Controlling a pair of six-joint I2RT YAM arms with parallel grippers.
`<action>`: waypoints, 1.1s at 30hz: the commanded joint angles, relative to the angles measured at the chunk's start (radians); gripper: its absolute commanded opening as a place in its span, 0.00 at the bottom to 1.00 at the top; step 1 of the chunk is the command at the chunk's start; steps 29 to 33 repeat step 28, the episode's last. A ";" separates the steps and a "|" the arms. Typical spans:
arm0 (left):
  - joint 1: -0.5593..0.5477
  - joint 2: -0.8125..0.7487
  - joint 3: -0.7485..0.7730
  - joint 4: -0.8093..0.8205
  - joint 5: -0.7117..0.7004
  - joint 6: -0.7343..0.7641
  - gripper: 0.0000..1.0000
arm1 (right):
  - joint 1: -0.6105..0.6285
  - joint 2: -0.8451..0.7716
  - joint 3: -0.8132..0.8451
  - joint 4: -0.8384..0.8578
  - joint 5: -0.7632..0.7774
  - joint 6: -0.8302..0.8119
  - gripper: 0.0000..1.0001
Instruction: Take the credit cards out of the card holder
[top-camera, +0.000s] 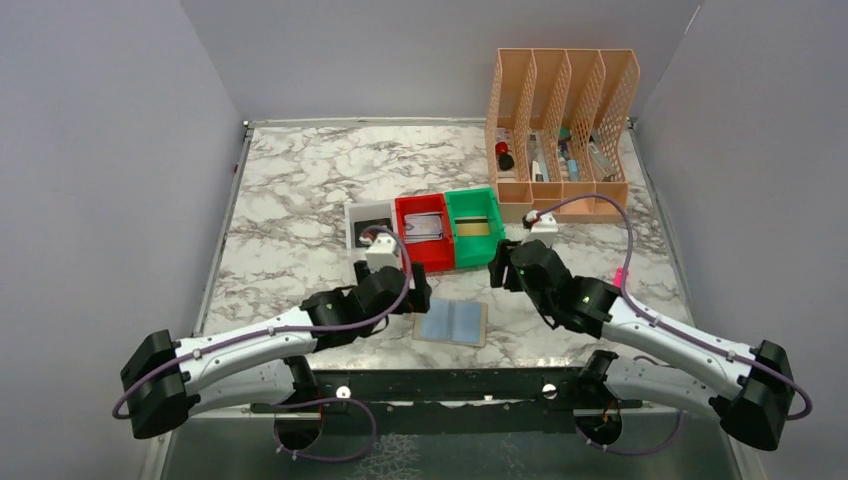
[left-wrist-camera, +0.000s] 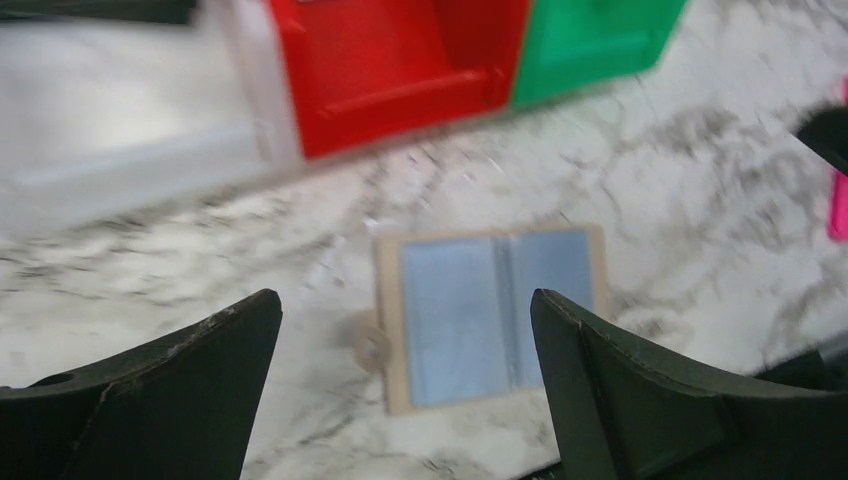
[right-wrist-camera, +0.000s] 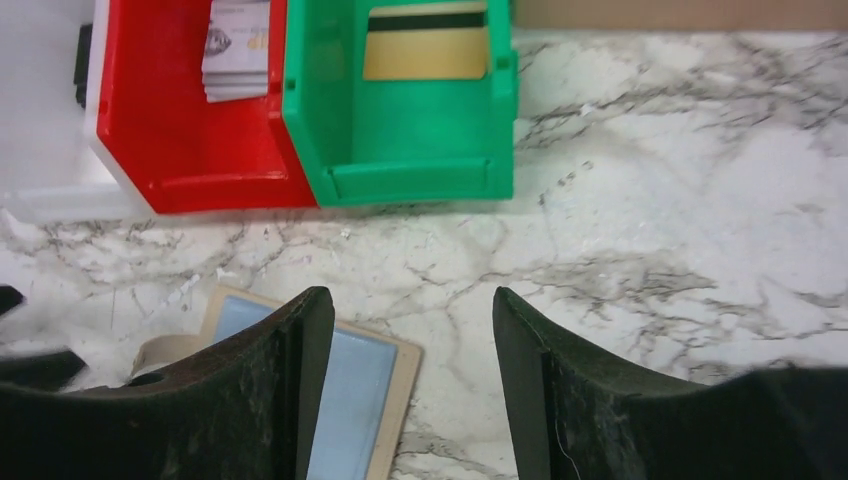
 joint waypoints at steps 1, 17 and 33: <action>0.214 -0.100 0.039 -0.141 -0.045 0.144 0.99 | 0.006 -0.081 -0.014 0.003 0.211 -0.070 0.68; 0.377 -0.195 0.170 -0.348 -0.200 0.136 0.99 | -0.355 -0.055 0.044 0.128 -0.165 -0.224 0.77; 0.377 -0.180 0.188 -0.385 -0.329 0.235 0.99 | -0.355 -0.058 0.021 0.188 -0.177 -0.253 0.77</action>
